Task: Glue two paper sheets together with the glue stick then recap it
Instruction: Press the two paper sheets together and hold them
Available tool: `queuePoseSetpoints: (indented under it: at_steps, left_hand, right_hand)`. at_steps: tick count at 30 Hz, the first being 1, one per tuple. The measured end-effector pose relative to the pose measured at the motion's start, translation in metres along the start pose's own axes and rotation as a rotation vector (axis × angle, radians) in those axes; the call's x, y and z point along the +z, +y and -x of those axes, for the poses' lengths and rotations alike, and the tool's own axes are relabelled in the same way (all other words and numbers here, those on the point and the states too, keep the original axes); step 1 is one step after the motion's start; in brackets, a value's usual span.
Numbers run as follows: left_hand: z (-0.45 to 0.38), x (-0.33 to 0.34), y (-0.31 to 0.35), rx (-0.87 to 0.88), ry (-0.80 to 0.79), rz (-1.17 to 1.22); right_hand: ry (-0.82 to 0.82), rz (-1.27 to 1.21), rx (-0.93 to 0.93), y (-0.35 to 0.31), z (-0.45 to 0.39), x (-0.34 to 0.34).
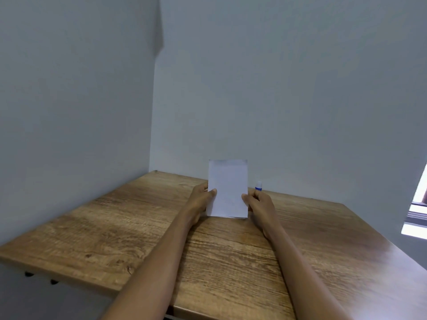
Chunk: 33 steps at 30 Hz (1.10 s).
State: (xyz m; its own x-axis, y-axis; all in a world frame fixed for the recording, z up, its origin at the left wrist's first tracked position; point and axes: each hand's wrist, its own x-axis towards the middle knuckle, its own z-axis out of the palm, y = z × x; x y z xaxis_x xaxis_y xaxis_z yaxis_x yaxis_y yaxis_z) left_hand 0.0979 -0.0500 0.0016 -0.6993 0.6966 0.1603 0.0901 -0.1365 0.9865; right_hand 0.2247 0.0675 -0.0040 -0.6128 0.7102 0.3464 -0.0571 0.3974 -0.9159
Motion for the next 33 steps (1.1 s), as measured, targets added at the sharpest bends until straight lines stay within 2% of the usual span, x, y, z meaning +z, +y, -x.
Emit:
queuePoseSetpoints:
  at_steps: [8,13,18,27,33]
  left_hand:
    - [0.005,0.001,0.0,-0.023,-0.184,-0.011]
    - [0.005,0.0,-0.001,-0.032,-0.236,-0.011]
    - [0.001,0.002,0.0,-0.072,-0.175,0.034]
    - [-0.002,-0.001,0.002,0.006,0.022,0.128]
    - [-0.004,-0.004,0.001,0.048,0.108,0.128]
  right_hand:
    - [-0.059,-0.056,-0.022,-0.003,-0.001,0.007]
    - [-0.144,-0.263,0.041,-0.01,0.005,0.005]
    - [-0.186,-0.368,0.093,-0.012,0.007,0.003]
    - [-0.235,-0.316,0.135,-0.011,0.009,0.006]
    - [-0.207,-0.173,0.076,-0.009,0.007,0.005]
